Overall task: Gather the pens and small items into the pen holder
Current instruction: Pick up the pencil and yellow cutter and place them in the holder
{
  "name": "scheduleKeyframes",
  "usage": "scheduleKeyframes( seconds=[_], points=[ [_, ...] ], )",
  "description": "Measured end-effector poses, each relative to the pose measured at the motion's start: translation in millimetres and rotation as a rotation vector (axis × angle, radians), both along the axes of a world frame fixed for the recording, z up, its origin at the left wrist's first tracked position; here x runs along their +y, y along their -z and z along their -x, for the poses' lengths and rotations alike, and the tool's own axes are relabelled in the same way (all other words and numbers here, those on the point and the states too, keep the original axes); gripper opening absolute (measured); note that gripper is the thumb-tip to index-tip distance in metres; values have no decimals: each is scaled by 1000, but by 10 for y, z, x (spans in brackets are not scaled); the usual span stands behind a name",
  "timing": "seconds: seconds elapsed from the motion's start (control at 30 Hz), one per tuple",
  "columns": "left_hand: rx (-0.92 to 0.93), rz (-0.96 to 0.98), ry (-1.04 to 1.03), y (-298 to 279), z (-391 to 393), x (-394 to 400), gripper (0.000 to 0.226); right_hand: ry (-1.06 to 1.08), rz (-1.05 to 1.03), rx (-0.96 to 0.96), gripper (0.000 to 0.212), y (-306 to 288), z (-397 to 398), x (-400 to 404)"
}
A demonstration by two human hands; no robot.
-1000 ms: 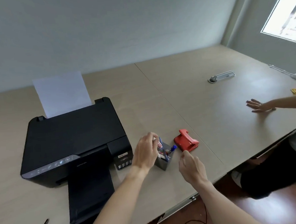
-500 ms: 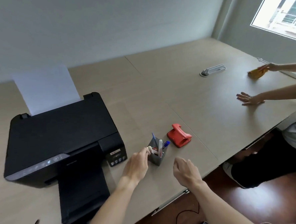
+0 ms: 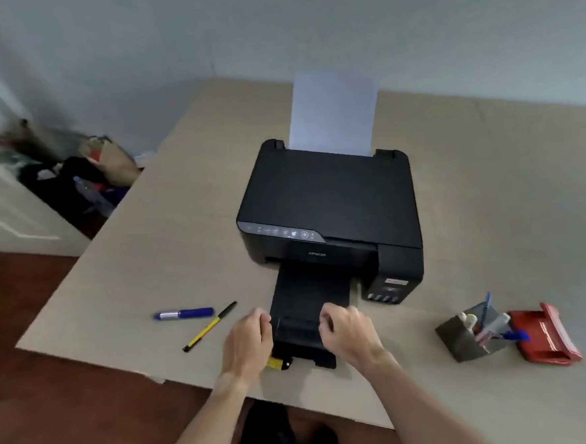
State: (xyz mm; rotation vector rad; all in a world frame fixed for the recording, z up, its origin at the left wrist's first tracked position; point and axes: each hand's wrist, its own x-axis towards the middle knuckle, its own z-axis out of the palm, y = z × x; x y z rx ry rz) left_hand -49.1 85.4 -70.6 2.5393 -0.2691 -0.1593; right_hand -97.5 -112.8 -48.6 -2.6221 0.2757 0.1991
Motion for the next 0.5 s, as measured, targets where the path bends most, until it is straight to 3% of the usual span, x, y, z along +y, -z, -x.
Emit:
scheduleKeyframes(
  seconds=[0.17,0.27,0.5],
  points=[
    [79,-32,-306,79,-66,635,18,-327,36,-93,19,62,-404,653],
    [127,-60,-409,137,-66,919,9,-514,201,-119,24,179,-534,972],
    [178,-150,-342,275,-173,1270,16,-607,464,202,52,493,-702,1424]
  ],
)
